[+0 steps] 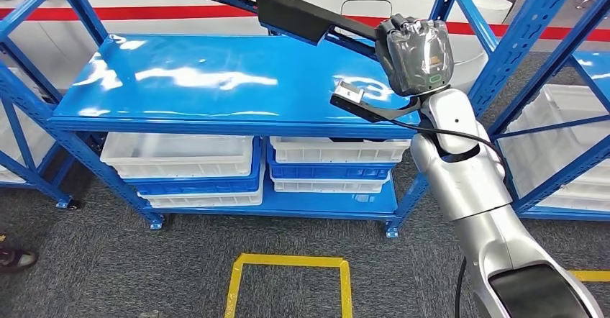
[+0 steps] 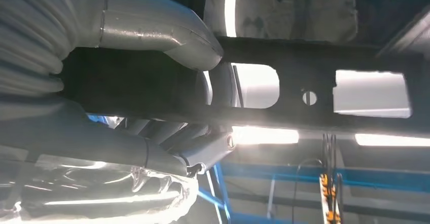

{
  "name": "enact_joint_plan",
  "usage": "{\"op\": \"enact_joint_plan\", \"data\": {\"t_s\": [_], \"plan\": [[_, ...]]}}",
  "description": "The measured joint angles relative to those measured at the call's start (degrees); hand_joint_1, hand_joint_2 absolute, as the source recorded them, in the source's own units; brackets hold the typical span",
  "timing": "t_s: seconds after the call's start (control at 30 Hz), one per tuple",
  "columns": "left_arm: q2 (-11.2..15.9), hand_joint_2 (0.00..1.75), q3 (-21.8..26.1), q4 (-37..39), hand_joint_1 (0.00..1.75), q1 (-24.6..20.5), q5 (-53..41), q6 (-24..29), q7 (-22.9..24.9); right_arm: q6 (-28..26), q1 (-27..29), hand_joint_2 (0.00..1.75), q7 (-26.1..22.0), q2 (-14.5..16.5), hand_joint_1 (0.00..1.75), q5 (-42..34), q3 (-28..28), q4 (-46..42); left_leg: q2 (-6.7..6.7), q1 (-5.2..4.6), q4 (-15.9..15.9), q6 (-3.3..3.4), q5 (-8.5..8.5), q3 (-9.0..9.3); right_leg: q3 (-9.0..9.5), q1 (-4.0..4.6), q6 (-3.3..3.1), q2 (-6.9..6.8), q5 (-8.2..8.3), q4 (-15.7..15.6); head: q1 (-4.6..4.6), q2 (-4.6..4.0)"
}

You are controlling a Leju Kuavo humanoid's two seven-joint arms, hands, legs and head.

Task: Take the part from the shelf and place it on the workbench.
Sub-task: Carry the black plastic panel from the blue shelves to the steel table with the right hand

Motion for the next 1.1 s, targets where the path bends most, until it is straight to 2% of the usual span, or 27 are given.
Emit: {"op": "enact_joint_plan", "data": {"t_s": [0.03,0.1,0.13,0.17,0.2,0.23,0.27,0.33,0.37,0.4,0.47,0.5,0.57,0.6,0.63,0.67,0.7,0.73,0.77,0.8,0.83,0.87,0.9,0.97,1.0,1.03,1.1], "plan": [[0.0,1.75,0.0,0.0,0.00,-0.1,0.0,0.0,0.0,0.1,-0.4,1.75,-0.1,-0.1,1.75,-0.2,-0.1,0.2,0.16,-0.05,-0.4,0.65,0.87,-0.67,-1.11,0.14,-0.46,-0.03,-2.05,2.3,0.10,0.00],[-0.1,1.75,0.0,0.0,0.00,-0.3,0.0,-0.1,0.0,0.2,-1.3,1.75,-0.4,-0.1,1.75,-0.8,-0.2,0.7,0.29,-0.26,-0.5,1.41,2.32,-2.45,-3.78,0.24,-1.54,-0.07,-7.33,10.1,0.22,0.00],[-0.1,1.75,0.0,0.0,0.00,-0.3,0.0,-0.1,0.0,0.3,-1.5,1.75,-0.6,-0.2,1.75,-1.1,-0.2,1.0,0.30,-0.43,-0.4,1.58,3.04,-3.38,-4.65,0.26,-1.61,-0.07,-9.07,14.0,0.26,0.00],[-0.1,1.75,0.0,0.0,0.00,-0.4,0.0,-0.2,0.0,0.3,-1.7,1.75,-0.7,-0.2,1.75,-1.4,-0.2,1.3,0.30,-0.58,-0.4,1.67,3.75,-4.28,-4.77,0.33,-1.36,-0.07,-9.64,16.6,0.26,0.00],[-0.1,1.75,0.0,0.0,0.00,-0.4,0.0,-0.2,0.0,0.3,-1.8,1.75,-0.8,-0.3,1.75,-1.5,-0.2,1.6,0.30,-0.74,-0.4,1.67,4.45,-5.19,-3.93,0.47,-0.94,-0.07,-9.16,17.2,0.30,0.00],[-0.1,1.75,0.0,0.0,0.00,-0.4,0.0,-0.3,0.0,0.3,-1.9,1.75,-0.9,-0.3,1.75,-1.6,-0.2,1.9,0.28,-0.90,-0.4,1.63,5.15,-6.06,-2.04,0.61,-0.55,-0.07,-8.02,15.7,0.31,0.00],[-0.2,1.75,0.0,0.0,0.00,-0.4,0.0,-0.4,0.0,0.3,-2.1,1.75,-0.9,-0.3,1.75,-1.7,-0.2,2.1,0.27,-1.03,-0.3,1.53,5.82,-6.85,0.75,0.77,-0.44,-0.09,-6.99,12.5,0.31,0.00],[-0.2,1.75,0.0,0.0,0.00,-0.4,-0.1,-0.5,0.0,0.2,-2.5,1.75,-1.0,-0.2,1.75,-1.9,-0.2,2.2,0.25,-1.36,-0.1,1.15,7.04,-8.13,7.07,1.29,-1.08,-0.16,-7.20,3.6,0.22,0.00],[-0.2,1.75,0.0,0.0,0.00,-0.5,-0.1,-0.5,0.0,0.2,-2.7,1.75,-1.0,-0.2,1.75,-2.0,-0.2,2.3,0.27,-1.46,-0.1,0.92,7.68,-8.47,8.82,1.51,-1.49,-0.17,-7.76,0.4,0.18,0.00],[-0.2,1.75,0.0,0.0,0.00,-0.4,-0.1,-0.4,0.1,0.2,-2.8,1.75,-1.0,-0.3,1.75,-2.2,-0.2,2.3,0.30,-1.49,-0.2,0.65,8.30,-8.70,9.60,1.75,-1.86,-0.15,-8.17,-1.4,0.13,0.00],[-0.1,1.75,0.0,0.0,0.00,-0.3,-0.1,-0.4,0.1,0.2,-2.7,1.75,-1.0,-0.3,1.75,-2.4,-0.2,2.6,0.22,-1.30,-0.5,0.04,8.99,-9.08,8.88,1.31,-2.56,-0.17,-7.26,-1.9,0.14,0.00],[-0.1,1.75,0.0,0.0,0.00,-0.2,-0.1,-0.4,0.2,0.3,-2.7,1.75,-1.0,-0.3,1.75,-2.5,-0.2,2.8,0.14,-1.11,0.2,-0.35,7.87,-9.54,8.57,1.02,-3.13,-0.24,-6.61,-2.0,0.08,0.00],[0.0,1.75,0.0,0.0,0.00,0.0,-0.1,-0.3,0.2,0.4,-2.7,1.75,-1.0,-0.3,1.75,-2.6,-0.1,3.0,-0.01,-0.55,4.7,-1.27,2.54,-11.07,7.56,0.58,-3.91,-0.37,-5.11,-2.0,-0.05,0.00],[0.0,1.75,0.0,0.0,0.00,0.0,-0.1,-0.3,0.3,0.5,-2.6,1.75,-1.0,-0.2,1.75,-2.7,-0.1,3.0,-0.01,-0.21,8.7,-1.78,-0.62,-11.96,6.75,0.57,-4.08,-0.37,-4.39,-1.9,-0.17,0.00],[0.0,1.75,0.0,0.0,0.00,0.0,-0.1,-0.3,0.3,0.6,-2.6,1.75,-1.0,-0.2,1.75,-2.7,0.0,3.0,0.00,0.12,12.7,-2.26,-2.79,-12.61,5.92,0.58,-3.99,-0.36,-3.72,-1.8,-0.20,0.00],[0.0,1.75,0.0,0.0,0.00,-0.1,-0.1,-0.2,0.3,0.7,-2.6,1.75,-1.0,-0.2,1.75,-2.7,0.0,3.1,0.00,0.43,15.8,-2.65,-3.65,-12.74,5.08,0.58,-3.84,-0.34,-3.11,-1.7,-0.21,0.00],[0.1,1.75,0.0,0.0,0.00,-0.1,-0.1,-0.2,0.4,0.8,-2.5,1.75,-1.0,-0.2,1.75,-2.7,0.1,3.1,0.01,0.71,17.2,-2.94,-3.30,-12.06,4.23,0.54,-3.64,-0.32,-2.57,-1.5,-0.21,0.00],[0.1,1.75,0.0,0.0,0.00,-0.1,-0.2,-0.1,0.4,0.8,-2.5,1.75,-1.0,-0.2,1.75,-2.7,0.1,3.2,0.02,0.95,16.3,-3.10,-2.07,-10.30,3.43,0.49,-3.40,-0.29,-2.09,-1.3,-0.22,0.00],[0.1,1.75,0.0,0.0,0.00,-0.1,-0.2,0.0,0.5,0.8,-2.4,1.75,-1.0,-0.3,1.75,-2.7,0.0,3.2,-0.01,1.15,13.5,-3.13,-0.87,-7.53,2.74,0.44,-3.12,-0.25,-1.66,-1.0,-0.23,0.00],[0.1,1.75,0.0,0.0,0.00,-0.2,-0.3,0.0,0.5,0.9,-2.5,1.75,-1.0,-0.3,1.75,-2.7,0.0,3.1,-0.09,1.23,9.4,-3.03,-0.75,-4.28,2.14,0.42,-2.79,-0.22,-1.26,-0.8,-0.24,0.00],[0.1,1.75,0.0,0.0,0.00,-0.3,-0.4,0.1,0.6,0.9,-2.5,1.75,-0.9,-0.3,1.75,-2.7,-0.1,3.1,-0.21,1.17,5.6,-2.77,-1.11,-1.50,1.73,0.44,-2.37,-0.23,-0.85,-0.7,-0.17,0.00],[0.2,1.75,0.1,0.0,0.00,-0.3,-0.5,0.1,0.5,0.9,-2.6,1.75,-0.9,-0.4,1.75,-2.7,-0.1,3.0,-0.33,0.96,2.9,-2.37,-1.71,0.27,1.52,0.44,-1.91,-0.27,-0.41,-0.8,-0.12,0.00],[0.2,1.75,0.1,0.0,0.00,-0.4,-0.6,0.1,0.5,1.0,-2.6,1.75,-0.9,-0.4,1.75,-2.7,-0.2,2.9,-0.39,0.67,1.4,-1.91,-2.28,0.99,1.38,0.38,-1.45,-0.32,0.08,-0.9,-0.16,0.00],[0.2,1.75,0.2,0.0,0.00,-0.4,-0.6,0.1,0.4,1.0,-2.5,1.75,-0.8,-0.6,1.75,-2.7,-0.3,2.9,-0.19,0.37,0.6,-0.74,-1.21,0.61,1.19,0.35,-0.59,-0.37,0.87,-1.3,-0.19,0.00],[0.2,1.75,0.2,0.0,0.00,-0.4,-0.6,0.2,0.4,1.0,-2.4,1.75,-0.8,-0.8,1.75,-2.7,-0.4,2.8,0.00,0.36,0.1,-0.09,-0.40,0.31,0.71,0.40,-0.54,-0.33,0.30,-0.9,-0.19,0.00],[0.2,1.75,0.2,0.0,0.00,-0.5,-0.6,0.2,0.4,1.0,-2.3,1.75,-0.8,-1.0,1.75,-2.7,-0.5,2.8,0.21,0.39,-0.4,0.55,0.55,-0.22,-0.09,0.50,-0.76,-0.28,-1.23,0.4,-0.06,0.00],[0.1,1.75,0.3,0.0,0.00,-0.5,-0.6,0.4,0.3,1.0,-2.2,1.75,-0.7,-1.3,1.75,-2.6,-0.6,2.8,0.45,0.27,-0.8,1.30,2.27,-1.88,-2.51,0.56,-1.58,-0.20,-6.48,6.7,0.12,0.00]]}}
